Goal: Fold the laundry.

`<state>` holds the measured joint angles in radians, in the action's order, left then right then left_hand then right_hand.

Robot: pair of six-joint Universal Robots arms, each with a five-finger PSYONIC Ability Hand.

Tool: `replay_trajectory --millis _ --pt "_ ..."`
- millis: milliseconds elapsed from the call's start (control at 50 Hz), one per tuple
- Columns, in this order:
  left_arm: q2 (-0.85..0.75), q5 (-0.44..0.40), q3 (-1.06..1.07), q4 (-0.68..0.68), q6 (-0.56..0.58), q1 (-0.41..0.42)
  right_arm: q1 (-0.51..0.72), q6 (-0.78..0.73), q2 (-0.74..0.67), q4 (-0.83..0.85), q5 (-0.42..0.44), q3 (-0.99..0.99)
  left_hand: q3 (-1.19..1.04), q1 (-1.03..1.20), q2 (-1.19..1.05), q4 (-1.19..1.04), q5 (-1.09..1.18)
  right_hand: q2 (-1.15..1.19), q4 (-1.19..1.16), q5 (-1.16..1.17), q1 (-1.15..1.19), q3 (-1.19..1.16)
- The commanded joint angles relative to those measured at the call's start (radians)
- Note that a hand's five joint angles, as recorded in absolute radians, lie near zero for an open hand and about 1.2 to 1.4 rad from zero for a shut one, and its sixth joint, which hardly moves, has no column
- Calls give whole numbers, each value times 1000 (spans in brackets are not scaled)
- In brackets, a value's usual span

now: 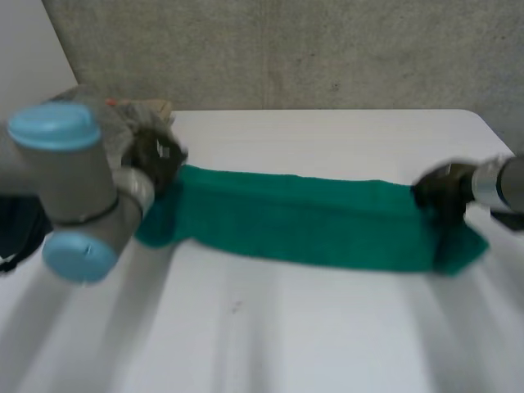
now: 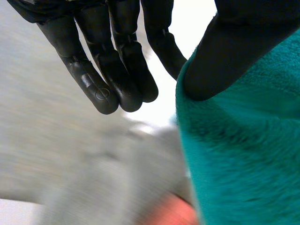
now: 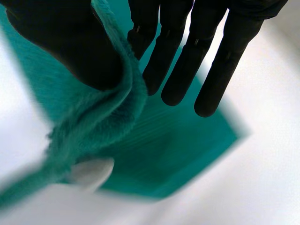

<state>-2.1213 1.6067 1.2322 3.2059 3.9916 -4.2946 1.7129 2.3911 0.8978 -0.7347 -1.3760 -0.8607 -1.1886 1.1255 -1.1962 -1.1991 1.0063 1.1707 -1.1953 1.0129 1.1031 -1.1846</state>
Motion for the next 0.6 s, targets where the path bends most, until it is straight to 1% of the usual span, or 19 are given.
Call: replay_trajectory --millis 20,80,100,120,160,180,200,240,260,380,400,460,520,600 --pt "36 53 -380 220 -67 3 13 215 74 401 -124 259 -208 271 -200 -197 215 226 -201 209 293 -212" --pt "67 88 -444 298 -107 -7 8 270 136 562 -124 237 -208 271 -200 -197 215 226 -201 209 293 -212" --pt "87 104 -465 330 -133 -8 5 299 176 674 -111 201 -208 271 -200 -197 215 226 -201 209 293 -212" --pt "95 110 -474 339 -143 -8 5 312 194 722 -106 177 -208 271 -200 -197 215 226 -201 209 293 -212" --pt "103 111 -477 333 -160 -8 5 325 228 811 -86 125 -208 271 -200 -197 215 226 -201 209 293 -212" --pt "103 107 -470 307 -166 -8 5 326 256 871 -60 70 -208 271 -200 -197 215 226 -201 209 293 -212" --pt "101 105 -462 289 -167 -8 5 326 269 886 -45 40 -208 271 -200 -197 215 226 -201 209 293 -212" --pt "103 101 -441 249 -175 -10 4 327 286 900 -12 -9 -208 271 -200 -197 215 226 -201 209 293 -212" --pt "103 98 -412 220 -177 -11 4 327 296 900 18 -50 -208 271 -200 -197 215 226 -201 209 293 -212" --pt "109 95 -257 157 -178 -16 8 327 280 865 55 -165 -208 271 -200 -197 215 226 -201 209 293 -212" --pt "112 95 -199 155 -181 -19 8 324 268 839 57 -200 -208 271 -200 -197 215 226 -201 209 293 -212" --pt "119 90 -111 157 -189 -20 8 316 247 796 63 -253 -208 271 -200 -197 215 226 -201 209 293 -212" --pt "112 70 18 164 -190 -11 5 295 208 749 71 -326 -208 271 -200 -197 215 226 -201 209 293 -212" --pt "71 15 200 198 -193 6 -2 244 158 695 74 -444 -208 271 -200 -197 215 226 -201 209 293 -212"
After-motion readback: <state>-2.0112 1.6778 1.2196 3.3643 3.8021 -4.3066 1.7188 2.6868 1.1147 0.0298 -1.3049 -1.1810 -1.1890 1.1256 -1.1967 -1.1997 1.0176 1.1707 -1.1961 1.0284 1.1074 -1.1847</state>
